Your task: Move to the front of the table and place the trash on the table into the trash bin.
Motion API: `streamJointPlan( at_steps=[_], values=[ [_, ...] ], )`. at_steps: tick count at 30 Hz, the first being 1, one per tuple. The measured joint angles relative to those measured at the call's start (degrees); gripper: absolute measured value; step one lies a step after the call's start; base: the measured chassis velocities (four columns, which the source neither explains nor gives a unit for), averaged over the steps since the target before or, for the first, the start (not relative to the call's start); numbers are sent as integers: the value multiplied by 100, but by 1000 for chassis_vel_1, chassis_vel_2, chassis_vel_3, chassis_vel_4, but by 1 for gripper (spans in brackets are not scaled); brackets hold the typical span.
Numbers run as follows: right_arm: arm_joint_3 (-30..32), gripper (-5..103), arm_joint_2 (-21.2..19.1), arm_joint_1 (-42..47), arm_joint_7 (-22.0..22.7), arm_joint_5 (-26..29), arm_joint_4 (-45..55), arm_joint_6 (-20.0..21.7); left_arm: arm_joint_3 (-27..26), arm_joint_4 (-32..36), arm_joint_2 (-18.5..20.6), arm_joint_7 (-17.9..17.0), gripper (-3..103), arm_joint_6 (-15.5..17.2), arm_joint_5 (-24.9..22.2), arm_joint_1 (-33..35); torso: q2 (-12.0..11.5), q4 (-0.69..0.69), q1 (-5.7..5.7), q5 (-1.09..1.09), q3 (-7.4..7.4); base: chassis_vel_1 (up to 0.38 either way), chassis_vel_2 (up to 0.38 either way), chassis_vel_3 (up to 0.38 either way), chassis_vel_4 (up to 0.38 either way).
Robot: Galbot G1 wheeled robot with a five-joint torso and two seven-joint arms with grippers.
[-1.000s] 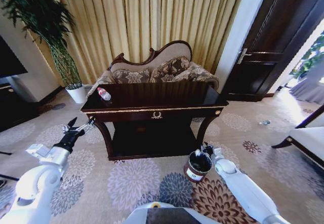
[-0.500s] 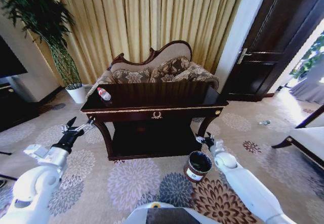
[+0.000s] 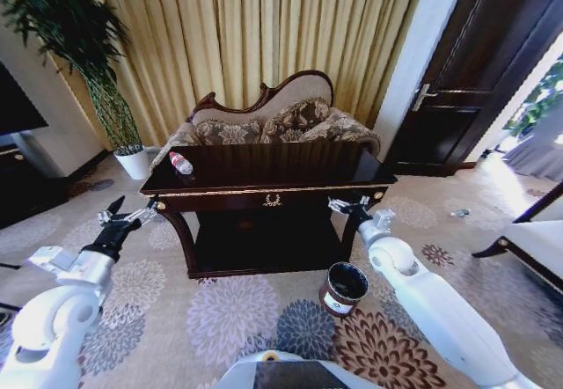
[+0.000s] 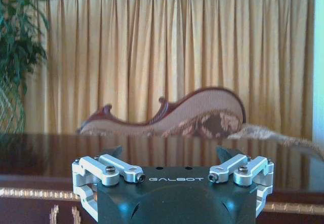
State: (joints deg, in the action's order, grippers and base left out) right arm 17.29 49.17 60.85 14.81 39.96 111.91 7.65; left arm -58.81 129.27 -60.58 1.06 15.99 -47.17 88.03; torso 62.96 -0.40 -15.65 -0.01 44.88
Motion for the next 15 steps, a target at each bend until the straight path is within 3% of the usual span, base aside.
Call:
streamJointPlan(
  at_steps=[15],
  values=[
    [614, 100, -72, 470, 67, 207, 654, -2, 6, -125, 373, -295, 100, 272, -245, -198, 0, -1, 0, 1, 0, 0, 0, 0, 0]
  ],
)
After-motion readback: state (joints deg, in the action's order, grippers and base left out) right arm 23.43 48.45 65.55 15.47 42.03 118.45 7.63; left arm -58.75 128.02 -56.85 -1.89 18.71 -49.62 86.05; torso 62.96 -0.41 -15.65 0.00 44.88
